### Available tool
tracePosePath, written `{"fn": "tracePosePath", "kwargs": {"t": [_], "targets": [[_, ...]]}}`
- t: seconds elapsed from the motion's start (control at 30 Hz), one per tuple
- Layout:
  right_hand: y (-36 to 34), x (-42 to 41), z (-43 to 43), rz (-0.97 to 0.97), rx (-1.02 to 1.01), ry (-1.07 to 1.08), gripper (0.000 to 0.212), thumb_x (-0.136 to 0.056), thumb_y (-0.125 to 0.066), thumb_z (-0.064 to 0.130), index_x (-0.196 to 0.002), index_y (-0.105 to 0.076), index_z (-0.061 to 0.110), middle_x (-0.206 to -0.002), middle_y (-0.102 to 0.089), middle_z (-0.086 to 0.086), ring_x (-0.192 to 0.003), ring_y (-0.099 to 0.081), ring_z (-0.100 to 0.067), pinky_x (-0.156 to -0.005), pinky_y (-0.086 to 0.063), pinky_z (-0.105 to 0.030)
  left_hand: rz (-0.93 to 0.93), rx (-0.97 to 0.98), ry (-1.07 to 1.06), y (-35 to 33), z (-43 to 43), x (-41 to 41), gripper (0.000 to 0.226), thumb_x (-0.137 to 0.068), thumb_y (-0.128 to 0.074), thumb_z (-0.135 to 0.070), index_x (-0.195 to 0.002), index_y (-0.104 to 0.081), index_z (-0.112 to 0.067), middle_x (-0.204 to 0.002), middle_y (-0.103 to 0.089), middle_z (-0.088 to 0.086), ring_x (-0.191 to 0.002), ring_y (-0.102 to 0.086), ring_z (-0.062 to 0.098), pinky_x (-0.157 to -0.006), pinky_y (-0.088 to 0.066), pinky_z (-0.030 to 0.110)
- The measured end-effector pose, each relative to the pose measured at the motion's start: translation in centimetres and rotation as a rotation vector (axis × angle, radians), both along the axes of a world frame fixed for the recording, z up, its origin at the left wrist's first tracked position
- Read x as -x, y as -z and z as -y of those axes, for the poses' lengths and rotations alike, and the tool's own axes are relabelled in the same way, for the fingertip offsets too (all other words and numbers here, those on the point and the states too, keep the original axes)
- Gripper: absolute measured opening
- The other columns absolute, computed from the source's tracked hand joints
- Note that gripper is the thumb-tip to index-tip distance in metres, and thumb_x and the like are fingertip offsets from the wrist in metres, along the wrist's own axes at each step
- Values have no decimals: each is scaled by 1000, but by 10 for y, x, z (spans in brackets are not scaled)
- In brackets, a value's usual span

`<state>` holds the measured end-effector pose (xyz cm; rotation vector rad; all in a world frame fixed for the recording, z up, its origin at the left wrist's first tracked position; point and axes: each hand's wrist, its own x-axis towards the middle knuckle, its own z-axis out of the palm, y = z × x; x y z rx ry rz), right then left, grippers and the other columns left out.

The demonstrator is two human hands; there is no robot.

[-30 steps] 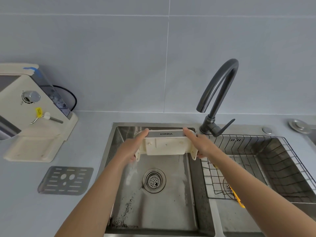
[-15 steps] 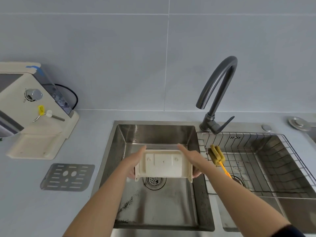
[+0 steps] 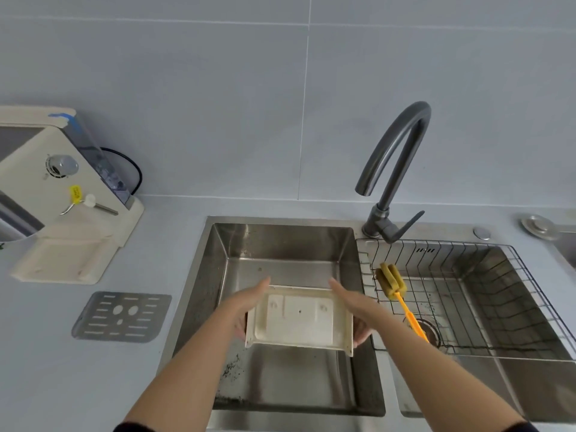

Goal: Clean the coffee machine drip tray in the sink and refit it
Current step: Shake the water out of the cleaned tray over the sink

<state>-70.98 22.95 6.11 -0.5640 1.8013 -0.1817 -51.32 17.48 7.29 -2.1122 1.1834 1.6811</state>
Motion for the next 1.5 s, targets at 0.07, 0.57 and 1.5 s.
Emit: {"fn": "tracePosePath", "kwargs": {"t": [0.07, 0.57, 1.5], "targets": [[-5, -1, 4, -26, 37, -23, 95, -78, -27, 76, -145, -22, 9, -142, -38, -28, -111, -55, -47, -85, -54, -51, -4, 36, -3, -8, -1, 2, 92, -82, -22, -75, -141, -31, -5, -136, -46, 26, -110, -56, 35, -73, -48, 36], [4, -5, 6, -110, 54, -64, 88, -83, -25, 72, -145, -24, 9, -147, -33, -22, -117, -50, -46, -77, -56, -49, 5, -4, -43, 14, -9, -3, 89, -84, -22, -72, -138, -35, -3, -132, -50, 25, -114, -56, 37, -76, -48, 36], [-30, 15, 30, 260, 643, 172, 56, -91, -35, 55, -129, -49, 17, -128, -56, -10, -119, -51, -29, -110, -34, -48, -518, 626, 94, -11, -6, -46, 82, -79, -68, -26, -145, -21, -30, -144, -41, -5, -134, -35, 11, -114, -27, 40]]}}
